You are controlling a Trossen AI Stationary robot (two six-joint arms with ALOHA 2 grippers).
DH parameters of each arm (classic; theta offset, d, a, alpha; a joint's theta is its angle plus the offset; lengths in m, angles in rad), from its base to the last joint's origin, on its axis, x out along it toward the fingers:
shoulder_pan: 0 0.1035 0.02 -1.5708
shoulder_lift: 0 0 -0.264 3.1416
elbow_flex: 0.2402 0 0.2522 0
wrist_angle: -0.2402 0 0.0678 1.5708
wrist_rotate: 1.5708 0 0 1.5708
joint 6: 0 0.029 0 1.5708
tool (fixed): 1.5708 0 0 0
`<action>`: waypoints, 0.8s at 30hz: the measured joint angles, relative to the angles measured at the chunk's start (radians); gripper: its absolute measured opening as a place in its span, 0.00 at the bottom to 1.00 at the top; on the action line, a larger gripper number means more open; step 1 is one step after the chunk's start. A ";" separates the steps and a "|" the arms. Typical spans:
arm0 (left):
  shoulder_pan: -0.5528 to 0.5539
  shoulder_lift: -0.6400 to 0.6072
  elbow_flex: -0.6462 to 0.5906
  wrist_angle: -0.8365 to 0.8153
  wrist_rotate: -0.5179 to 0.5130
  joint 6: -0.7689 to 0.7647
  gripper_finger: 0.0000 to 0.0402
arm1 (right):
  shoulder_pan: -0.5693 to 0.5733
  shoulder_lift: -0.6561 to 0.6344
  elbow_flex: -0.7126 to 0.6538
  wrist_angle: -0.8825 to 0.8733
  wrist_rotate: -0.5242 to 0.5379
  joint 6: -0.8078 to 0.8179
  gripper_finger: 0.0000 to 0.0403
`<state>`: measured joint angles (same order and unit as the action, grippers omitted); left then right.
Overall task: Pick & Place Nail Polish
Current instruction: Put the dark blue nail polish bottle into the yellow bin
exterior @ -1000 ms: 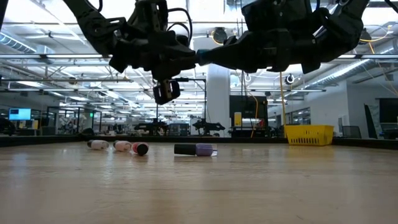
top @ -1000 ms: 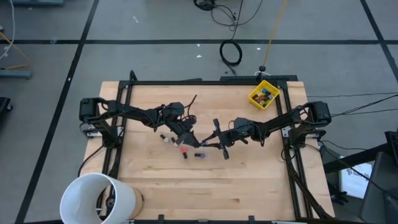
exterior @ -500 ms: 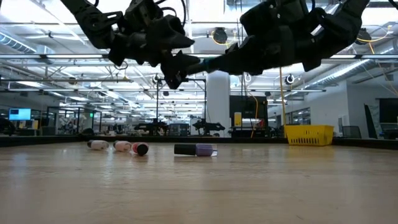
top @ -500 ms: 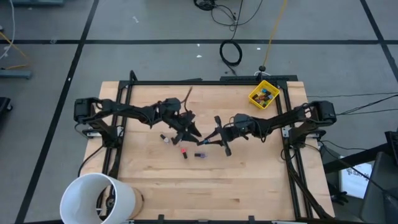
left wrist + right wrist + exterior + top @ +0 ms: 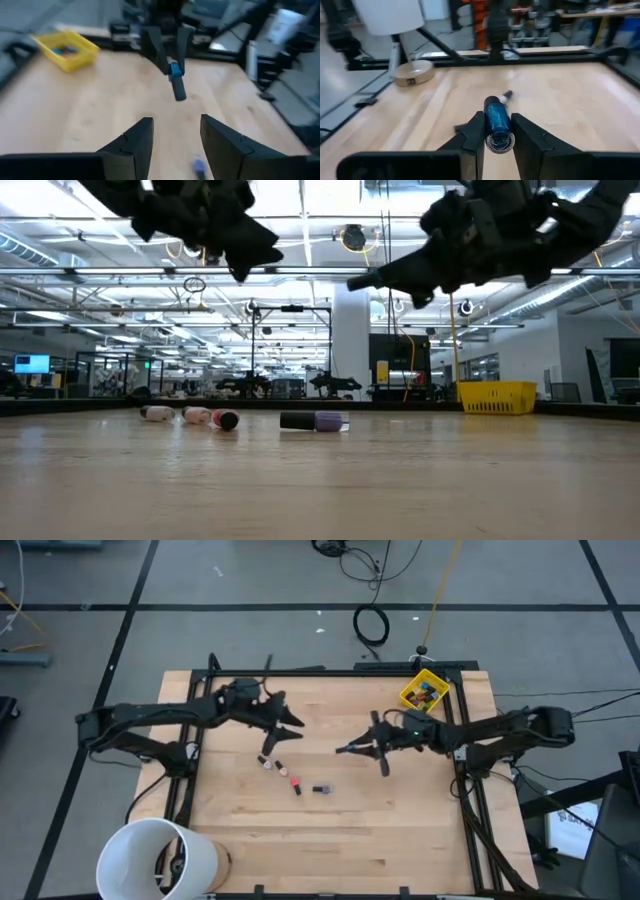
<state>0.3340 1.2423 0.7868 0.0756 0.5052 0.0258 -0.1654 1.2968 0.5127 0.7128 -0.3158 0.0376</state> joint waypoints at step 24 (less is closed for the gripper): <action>-0.324 -0.466 -0.517 0.376 -0.860 -0.042 0.38 | -0.003 -0.312 -0.182 0.024 0.139 0.212 0.16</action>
<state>0.0096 0.7760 0.2703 0.4520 -0.3552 -0.0164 -0.1680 0.9848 0.3308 0.7366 -0.1772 0.2497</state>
